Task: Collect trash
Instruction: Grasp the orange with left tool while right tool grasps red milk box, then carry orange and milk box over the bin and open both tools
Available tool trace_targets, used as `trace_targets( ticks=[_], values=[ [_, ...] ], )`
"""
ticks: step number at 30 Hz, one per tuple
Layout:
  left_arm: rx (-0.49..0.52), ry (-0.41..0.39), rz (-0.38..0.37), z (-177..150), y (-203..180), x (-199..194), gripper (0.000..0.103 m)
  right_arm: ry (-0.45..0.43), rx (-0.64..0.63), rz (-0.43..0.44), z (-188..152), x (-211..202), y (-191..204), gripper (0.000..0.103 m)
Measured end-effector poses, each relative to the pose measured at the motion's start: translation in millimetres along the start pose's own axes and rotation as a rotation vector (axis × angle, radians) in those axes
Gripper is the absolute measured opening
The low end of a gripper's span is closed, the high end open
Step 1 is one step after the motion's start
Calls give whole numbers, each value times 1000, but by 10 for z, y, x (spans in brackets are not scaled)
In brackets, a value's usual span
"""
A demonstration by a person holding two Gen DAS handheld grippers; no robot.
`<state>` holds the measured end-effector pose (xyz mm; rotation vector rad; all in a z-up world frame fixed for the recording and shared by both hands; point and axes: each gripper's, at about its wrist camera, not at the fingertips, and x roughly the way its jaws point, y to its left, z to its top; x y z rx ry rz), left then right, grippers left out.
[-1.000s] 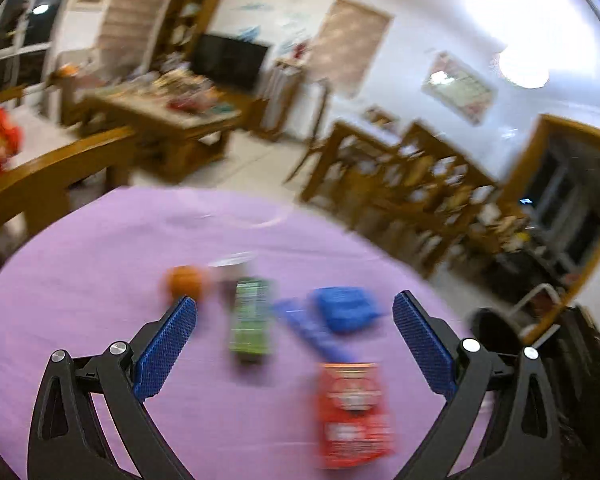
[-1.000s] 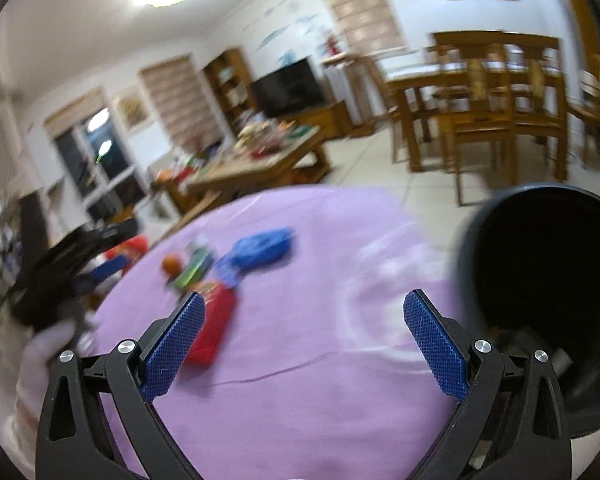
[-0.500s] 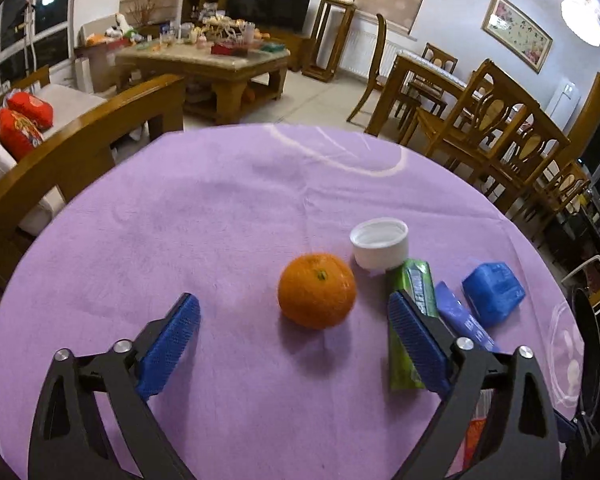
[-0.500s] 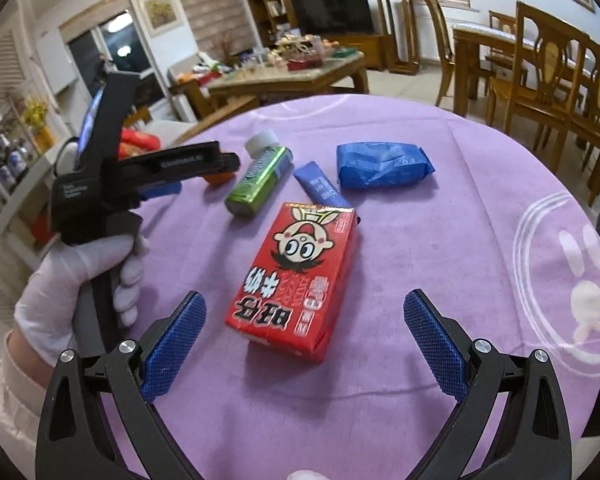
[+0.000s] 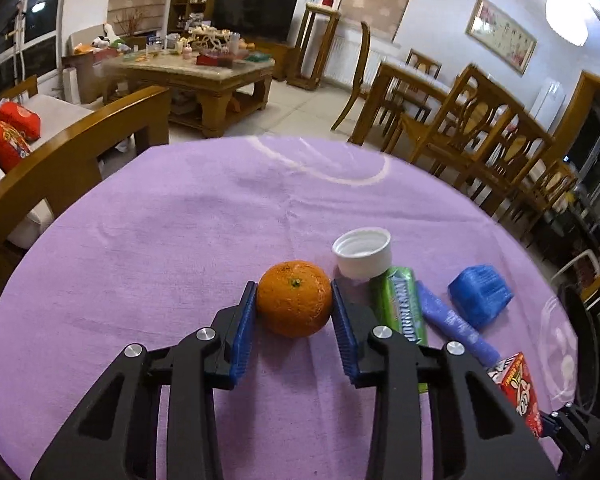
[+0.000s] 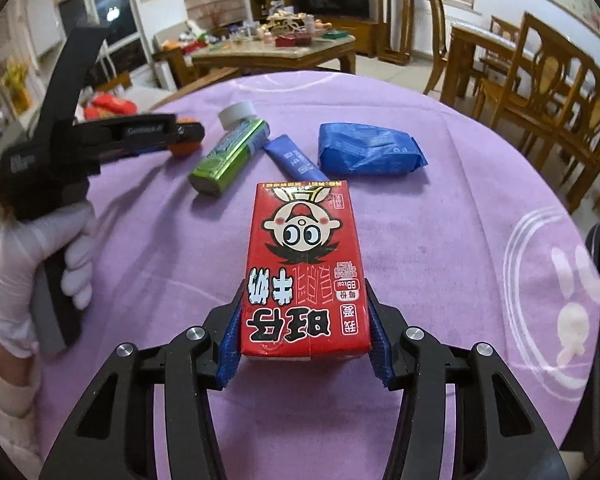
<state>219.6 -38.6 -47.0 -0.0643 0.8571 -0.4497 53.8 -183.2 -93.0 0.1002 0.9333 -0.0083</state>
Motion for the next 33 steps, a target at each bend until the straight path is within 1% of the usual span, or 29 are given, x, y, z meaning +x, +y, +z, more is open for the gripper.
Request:
trace_targets(
  ticks=[2, 4, 6, 7, 9, 11, 16, 18, 21, 25, 28, 33],
  values=[
    [6, -28, -6, -22, -6, -70, 35, -21, 31, 42, -29, -86, -91, 51],
    [-3, -50, -47, -58, -13, -160, 35, -50, 53, 73, -65, -189, -182, 51],
    [-2, -81, -67, -71, -66, -252, 35, -98, 73, 136, -112, -338, -290, 51],
    [1, -106, -85, -79, -103, -331, 35, -123, 82, 154, -149, -404, -340, 51],
    [6, -149, -114, -103, -204, -484, 35, -189, 100, 223, -229, -588, -452, 51],
    [14, -190, -147, -167, -345, -647, 35, -222, 125, 240, -303, -713, -564, 51],
    [47, -239, -221, -316, -777, -876, 35, -280, 204, 268, -501, -955, -953, 51],
    [73, -246, -254, -367, -992, -930, 35, -312, 239, 269, -581, -1067, -1130, 51],
    [132, -247, -306, -452, -1358, -968, 35, -361, 305, 275, -735, -1279, -1496, 51],
    [207, -234, -359, -550, -1829, -932, 35, -419, 369, 253, -843, -1473, -1916, 51],
    [248, -223, -392, -634, -2147, -861, 35, -466, 410, 207, -953, -1659, -2268, 51],
    [307, -194, -429, -749, -2524, -738, 35, -539, 487, 123, -1182, -1903, -2839, 51]
  ],
)
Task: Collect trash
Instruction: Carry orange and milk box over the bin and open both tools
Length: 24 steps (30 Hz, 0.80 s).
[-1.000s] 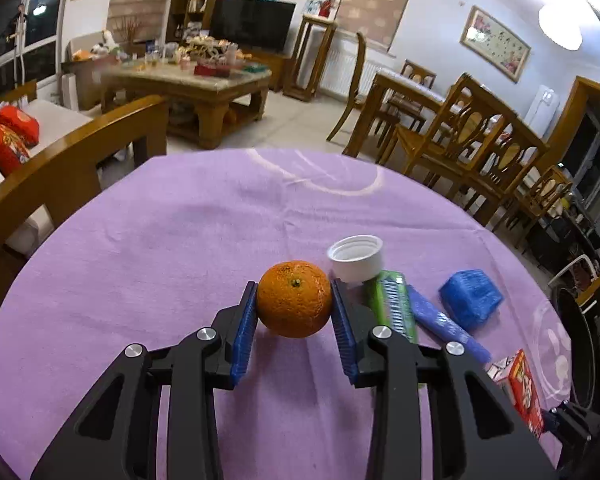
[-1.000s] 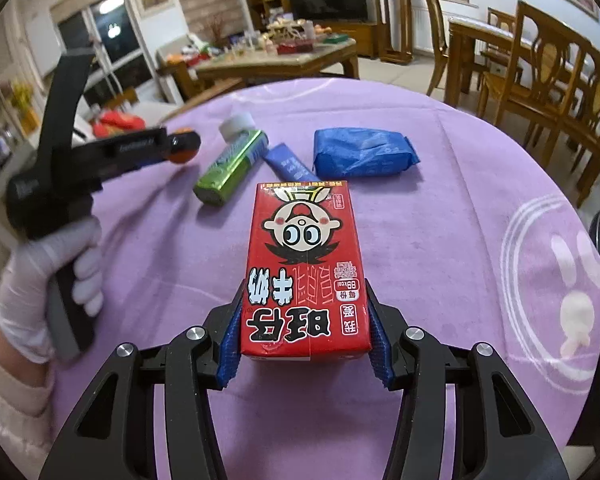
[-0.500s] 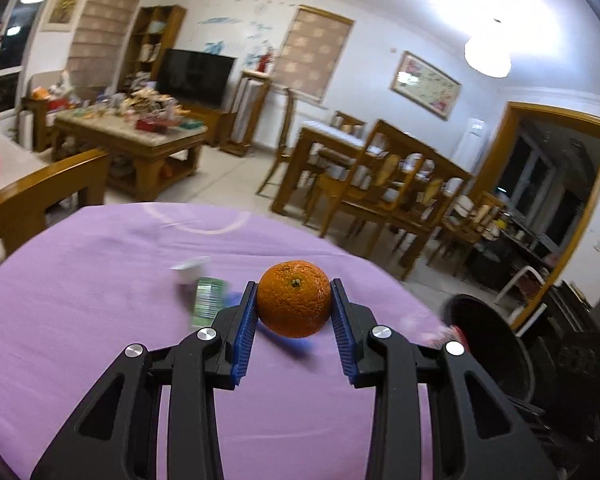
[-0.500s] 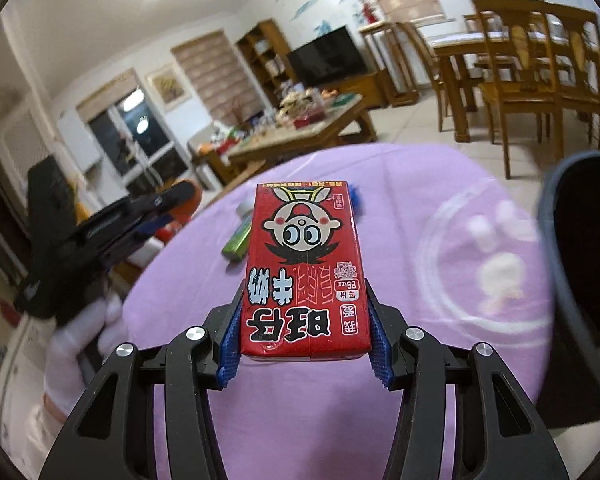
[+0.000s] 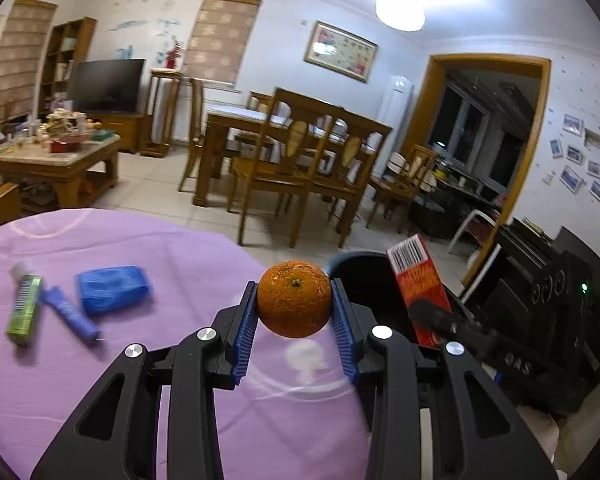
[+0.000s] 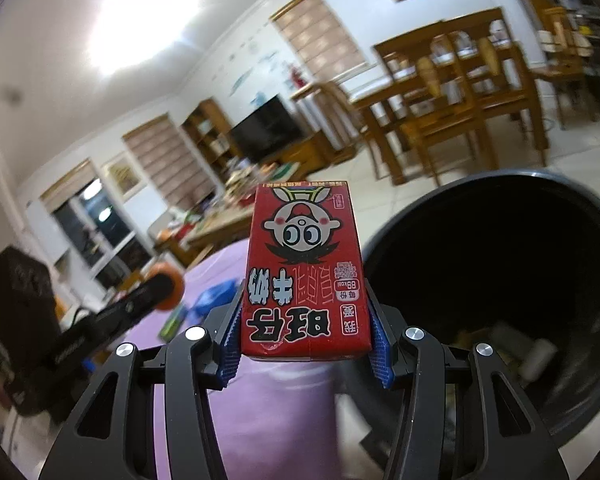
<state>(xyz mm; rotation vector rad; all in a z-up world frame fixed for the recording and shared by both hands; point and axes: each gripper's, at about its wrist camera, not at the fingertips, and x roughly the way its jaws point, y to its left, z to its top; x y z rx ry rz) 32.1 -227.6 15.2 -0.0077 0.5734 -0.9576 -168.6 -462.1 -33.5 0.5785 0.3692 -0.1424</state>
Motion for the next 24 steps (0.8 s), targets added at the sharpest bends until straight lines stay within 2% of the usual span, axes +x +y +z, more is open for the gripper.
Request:
trace_targets(
  ticks=[8, 13, 20, 24],
  values=[
    [114, 34, -68, -81, -582, 290, 35, -80, 79, -89, 80, -298, -690, 51],
    [148, 52, -99, -152, -781, 450, 35, -106, 114, -126, 98, -363, -987, 51],
    [185, 84, -127, -276, -936, 661, 35, -112, 140, -190, 21, -290, -1090, 51],
    [156, 96, -160, -272, -932, 733, 35, -108, 139, -221, -3, -163, -1093, 51]
  ],
)
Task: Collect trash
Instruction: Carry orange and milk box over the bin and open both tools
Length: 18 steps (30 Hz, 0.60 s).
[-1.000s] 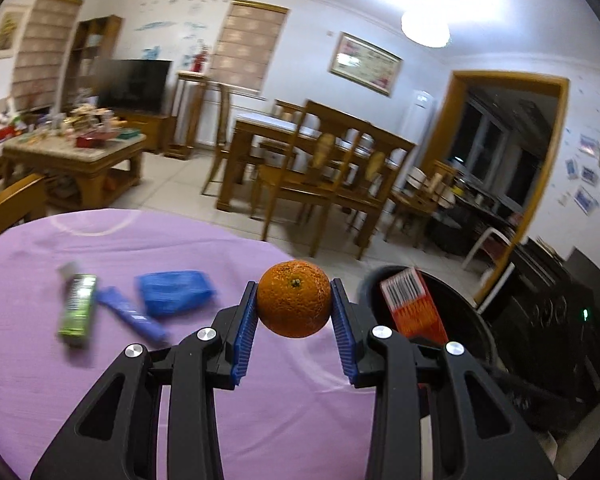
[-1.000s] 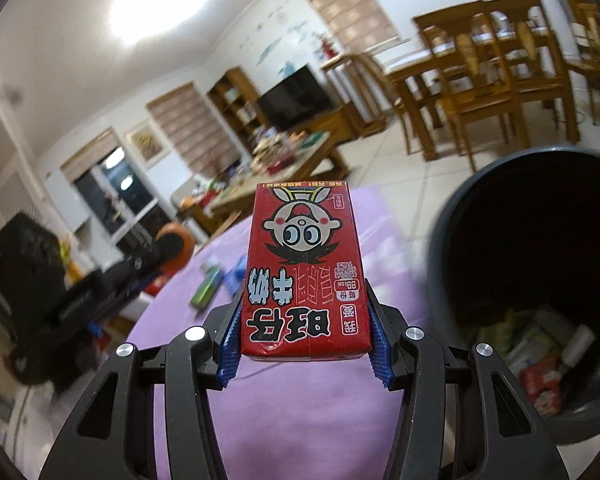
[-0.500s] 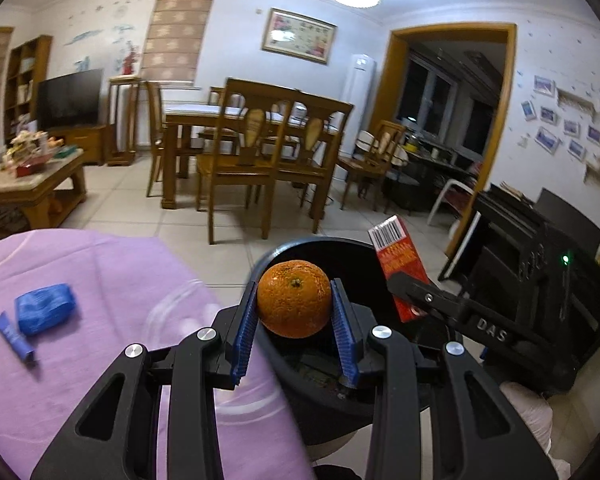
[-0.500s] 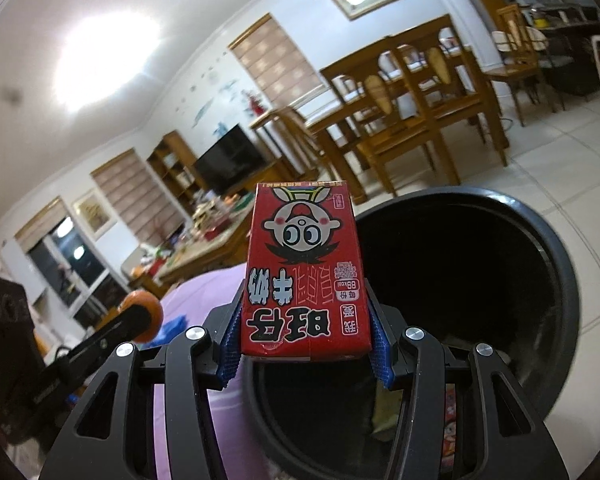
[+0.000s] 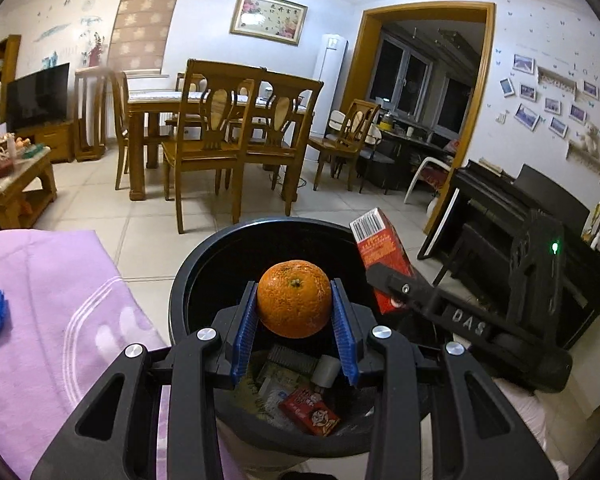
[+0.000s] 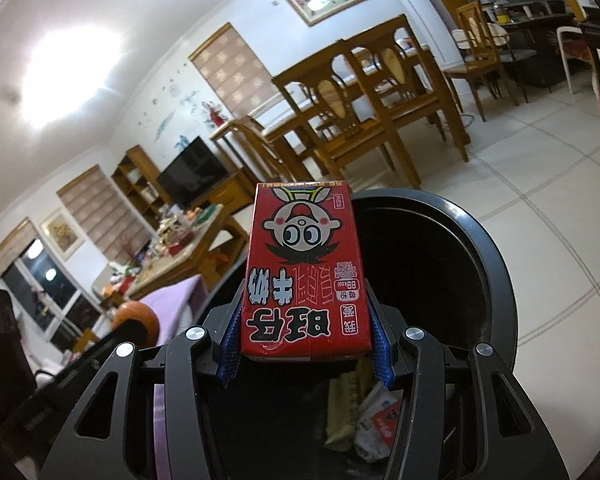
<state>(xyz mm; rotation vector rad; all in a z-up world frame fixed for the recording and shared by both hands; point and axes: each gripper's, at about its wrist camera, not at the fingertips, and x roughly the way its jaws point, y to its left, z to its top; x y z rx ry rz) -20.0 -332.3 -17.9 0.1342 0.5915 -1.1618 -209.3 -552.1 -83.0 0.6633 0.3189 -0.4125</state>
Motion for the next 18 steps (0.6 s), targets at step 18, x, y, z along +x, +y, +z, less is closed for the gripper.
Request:
trace_targets(
  ticks=[18],
  values=[
    [-48, 70, -29, -76, 30, 163, 35, -18, -36, -27, -91, 47, 87, 52]
  ],
)
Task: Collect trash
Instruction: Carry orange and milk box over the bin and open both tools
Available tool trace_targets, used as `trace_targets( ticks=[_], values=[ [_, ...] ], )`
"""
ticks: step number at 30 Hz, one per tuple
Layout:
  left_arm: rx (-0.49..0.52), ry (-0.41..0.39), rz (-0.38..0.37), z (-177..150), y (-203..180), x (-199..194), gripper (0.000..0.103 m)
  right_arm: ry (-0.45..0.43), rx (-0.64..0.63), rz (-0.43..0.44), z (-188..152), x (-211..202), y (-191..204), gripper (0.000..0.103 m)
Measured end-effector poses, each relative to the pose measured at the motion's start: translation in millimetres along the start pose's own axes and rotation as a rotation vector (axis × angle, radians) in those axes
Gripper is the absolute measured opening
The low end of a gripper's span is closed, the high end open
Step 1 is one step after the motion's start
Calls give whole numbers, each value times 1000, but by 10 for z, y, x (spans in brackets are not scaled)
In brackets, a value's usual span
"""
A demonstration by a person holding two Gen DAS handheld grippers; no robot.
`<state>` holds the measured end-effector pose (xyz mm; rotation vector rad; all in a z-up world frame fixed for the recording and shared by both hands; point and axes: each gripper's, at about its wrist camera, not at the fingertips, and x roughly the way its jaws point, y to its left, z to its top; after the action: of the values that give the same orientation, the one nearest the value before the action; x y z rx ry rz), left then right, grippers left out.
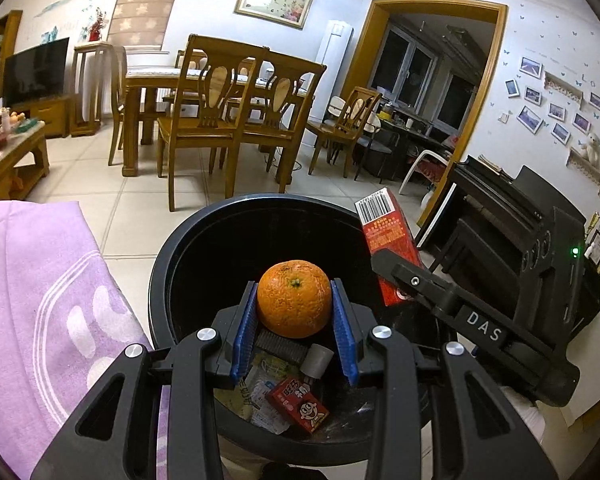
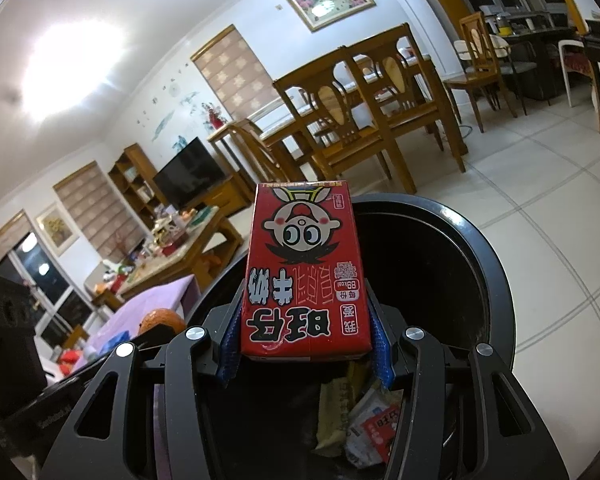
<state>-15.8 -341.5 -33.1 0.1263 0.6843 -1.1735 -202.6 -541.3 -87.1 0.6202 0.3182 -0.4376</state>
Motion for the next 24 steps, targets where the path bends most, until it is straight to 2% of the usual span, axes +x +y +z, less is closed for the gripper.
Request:
trace_targets(
  ticks=[10, 13, 15, 18, 24],
  values=[
    [0, 20, 12, 29, -20, 55, 39, -1, 9, 14, -46, 26, 87, 55],
    [-5, 6, 12, 37, -13, 37, 54, -8, 15, 41, -90, 6, 163, 63],
    [-5, -9, 14, 37, -14, 14, 68, -17, 19, 55, -99, 4, 188, 67],
    [-1, -19, 19, 35, -11, 0, 80, -38, 23, 57, -101, -12, 215, 76],
    [5, -25, 32, 41, -35, -7, 95, -57, 77, 102, -110, -16, 226, 77]
  ],
)
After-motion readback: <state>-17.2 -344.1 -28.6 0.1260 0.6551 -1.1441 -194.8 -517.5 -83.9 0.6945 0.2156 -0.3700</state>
